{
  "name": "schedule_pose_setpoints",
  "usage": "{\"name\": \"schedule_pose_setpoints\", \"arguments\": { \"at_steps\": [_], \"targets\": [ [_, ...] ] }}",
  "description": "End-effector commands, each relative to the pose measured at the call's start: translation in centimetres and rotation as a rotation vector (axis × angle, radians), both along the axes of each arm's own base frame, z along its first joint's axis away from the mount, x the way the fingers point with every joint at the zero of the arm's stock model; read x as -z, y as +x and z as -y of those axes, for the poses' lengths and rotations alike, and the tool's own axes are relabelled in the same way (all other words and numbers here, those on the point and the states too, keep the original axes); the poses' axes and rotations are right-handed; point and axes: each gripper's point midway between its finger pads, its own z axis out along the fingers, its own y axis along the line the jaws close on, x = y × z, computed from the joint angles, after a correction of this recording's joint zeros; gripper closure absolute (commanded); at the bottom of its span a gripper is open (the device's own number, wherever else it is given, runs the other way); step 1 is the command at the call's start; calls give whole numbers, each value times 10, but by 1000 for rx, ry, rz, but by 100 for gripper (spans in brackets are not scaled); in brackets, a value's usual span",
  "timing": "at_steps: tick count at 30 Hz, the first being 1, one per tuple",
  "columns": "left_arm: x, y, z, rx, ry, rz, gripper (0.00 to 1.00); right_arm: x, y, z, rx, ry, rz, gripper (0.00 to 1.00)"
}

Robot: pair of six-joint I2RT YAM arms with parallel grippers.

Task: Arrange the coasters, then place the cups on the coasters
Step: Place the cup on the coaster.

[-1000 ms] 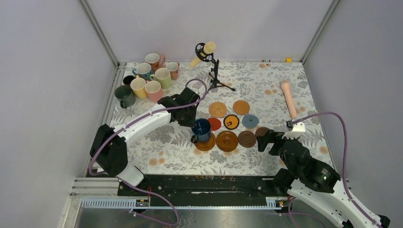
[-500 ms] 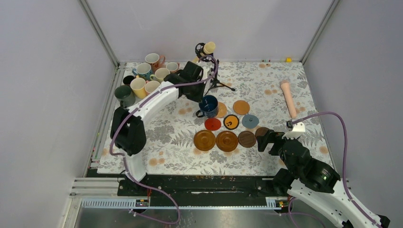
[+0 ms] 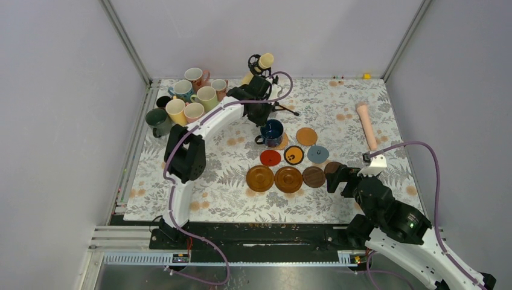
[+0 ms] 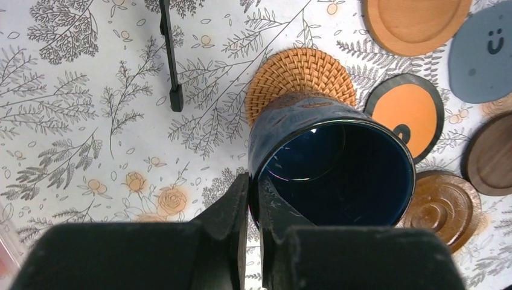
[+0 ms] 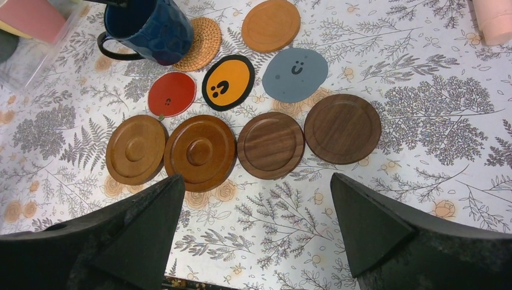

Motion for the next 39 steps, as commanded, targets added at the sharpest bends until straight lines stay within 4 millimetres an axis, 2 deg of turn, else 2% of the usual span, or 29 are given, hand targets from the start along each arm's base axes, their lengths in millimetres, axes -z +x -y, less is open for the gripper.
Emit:
{"name": "schedule_pose_setpoints", "arguments": {
  "at_steps": [1, 6, 19, 29, 39],
  "targets": [
    [-32, 20, 18, 48, -64, 94, 100, -5, 3, 0, 7, -4, 11, 1],
    [-25, 24, 19, 55, -49, 91, 100, -3, 3, 1, 13, -7, 9, 1],
    [-28, 30, 26, 64, -67, 93, 100, -2, 4, 2, 25, -10, 9, 1],
    [-22, 34, 30, 64, -66, 81, 100, -6, 4, 5, 31, -6, 20, 1],
    [-15, 38, 31, 58, -53, 78, 97, -6, 3, 5, 30, -8, 22, 1]
  ]
}}
